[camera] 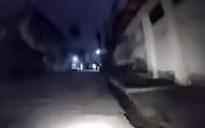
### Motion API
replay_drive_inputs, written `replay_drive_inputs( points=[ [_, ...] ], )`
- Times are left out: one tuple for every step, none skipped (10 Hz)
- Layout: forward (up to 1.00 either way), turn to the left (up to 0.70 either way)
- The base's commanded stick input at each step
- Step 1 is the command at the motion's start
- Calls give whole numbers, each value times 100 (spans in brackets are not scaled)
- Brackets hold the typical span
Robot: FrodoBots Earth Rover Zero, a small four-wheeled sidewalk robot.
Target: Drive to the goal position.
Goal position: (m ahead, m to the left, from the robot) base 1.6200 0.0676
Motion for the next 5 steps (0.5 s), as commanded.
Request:
replay_drive_inputs(
  points=[
    [70,0],
    [70,0],
    [70,0],
    [70,1],
    [70,2]
  ],
)
